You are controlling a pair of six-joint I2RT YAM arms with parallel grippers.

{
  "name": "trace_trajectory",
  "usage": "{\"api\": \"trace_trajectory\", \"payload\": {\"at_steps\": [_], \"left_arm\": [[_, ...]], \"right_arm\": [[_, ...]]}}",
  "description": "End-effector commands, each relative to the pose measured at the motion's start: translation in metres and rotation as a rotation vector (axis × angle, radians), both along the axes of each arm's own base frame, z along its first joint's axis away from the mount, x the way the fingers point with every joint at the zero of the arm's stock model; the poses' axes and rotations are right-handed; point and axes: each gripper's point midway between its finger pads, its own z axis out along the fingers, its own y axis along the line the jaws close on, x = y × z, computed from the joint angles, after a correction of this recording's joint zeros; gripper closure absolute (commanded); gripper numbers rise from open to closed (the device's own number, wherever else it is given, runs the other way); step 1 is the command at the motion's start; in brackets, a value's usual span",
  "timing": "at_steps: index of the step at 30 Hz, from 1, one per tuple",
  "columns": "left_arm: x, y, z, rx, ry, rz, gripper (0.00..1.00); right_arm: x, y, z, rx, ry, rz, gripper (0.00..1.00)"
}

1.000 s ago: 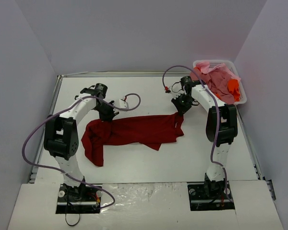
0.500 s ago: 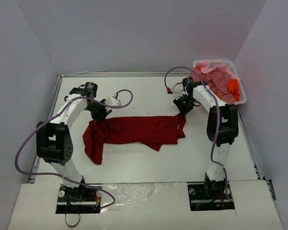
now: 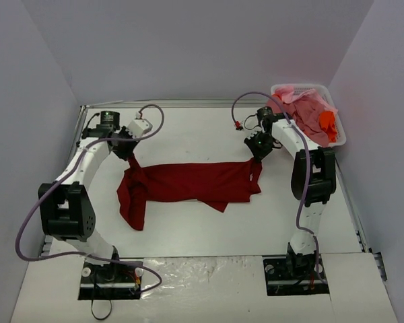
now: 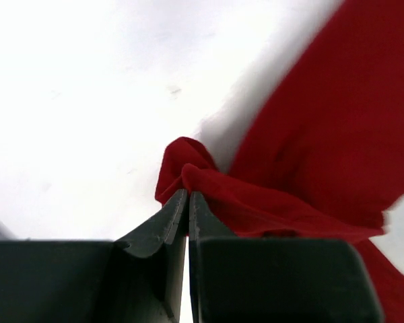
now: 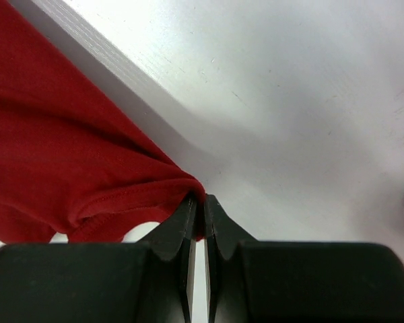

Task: Fold and stack the t-shirts
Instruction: Flatten out the tshirt

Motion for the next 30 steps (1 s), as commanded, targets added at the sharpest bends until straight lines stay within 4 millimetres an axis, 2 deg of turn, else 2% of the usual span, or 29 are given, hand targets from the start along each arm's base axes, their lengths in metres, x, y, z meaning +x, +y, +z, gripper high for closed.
{"api": "trace_trajectory", "payload": {"at_steps": [1,2,3,4,5,6,7,9,13,14,15,16,18,19,21,23,25,26,28,30], "left_arm": [[0.030,0.038,0.080,-0.042,-0.298,0.329,0.97],[0.029,0.051,0.089,-0.049,-0.326,0.385,0.98],[0.029,0.054,0.095,-0.067,-0.356,0.431,0.98],[0.024,0.064,0.110,-0.045,-0.406,0.483,0.97],[0.021,0.073,0.116,-0.034,-0.429,0.521,0.98],[0.017,0.086,0.118,-0.020,-0.440,0.569,0.98],[0.012,0.090,0.124,-0.010,-0.459,0.584,0.98],[0.003,0.102,0.126,0.036,-0.470,0.641,0.98],[-0.014,0.102,0.109,0.068,-0.409,0.624,0.98],[-0.019,0.102,0.100,0.071,-0.387,0.619,0.98],[-0.021,0.099,0.097,0.066,-0.380,0.611,0.98],[-0.024,0.098,0.096,0.060,-0.377,0.609,0.98],[-0.029,0.091,0.086,0.035,-0.347,0.581,0.98],[-0.031,0.088,0.084,0.025,-0.339,0.575,0.98],[-0.033,0.087,0.079,0.017,-0.325,0.578,0.98],[-0.034,0.086,0.077,0.012,-0.319,0.584,0.98],[-0.034,0.088,0.076,0.009,-0.322,0.597,0.98],[-0.034,0.087,0.075,0.007,-0.323,0.600,0.98],[-0.033,0.088,0.073,0.005,-0.322,0.613,0.98],[-0.033,0.088,0.069,0.001,-0.313,0.624,0.98]], "right_arm": [[0.003,-0.012,0.038,-0.019,-0.077,-0.024,1.00],[0.003,-0.014,0.040,-0.018,-0.082,-0.029,1.00],[0.004,-0.014,0.042,-0.018,-0.087,-0.028,1.00],[0.003,-0.015,0.042,-0.021,-0.089,-0.029,1.00],[0.004,-0.016,0.042,-0.024,-0.088,-0.029,1.00],[0.004,-0.018,0.041,-0.033,-0.088,-0.033,1.00],[0.004,-0.020,0.041,-0.042,-0.091,-0.036,1.00],[0.005,-0.023,0.039,-0.061,-0.090,-0.043,1.00],[0.007,-0.025,0.037,-0.071,-0.098,-0.052,1.00],[0.007,-0.026,0.037,-0.071,-0.099,-0.056,0.93],[0.008,-0.025,0.038,-0.068,-0.103,-0.055,0.82],[0.008,-0.024,0.039,-0.065,-0.105,-0.058,0.58],[0.011,-0.023,0.045,-0.057,-0.124,-0.060,0.49],[0.012,-0.021,0.051,-0.048,-0.141,-0.058,0.41],[0.014,-0.019,0.062,-0.033,-0.164,-0.057,0.37],[0.015,-0.014,0.085,-0.006,-0.221,-0.047,0.32],[0.010,-0.007,0.099,0.021,-0.247,-0.022,0.31],[0.005,-0.004,0.113,0.037,-0.271,-0.005,0.31],[-0.018,0.011,0.119,0.078,-0.241,0.077,0.37],[-0.037,0.014,0.115,0.070,-0.195,0.106,0.43]]}}
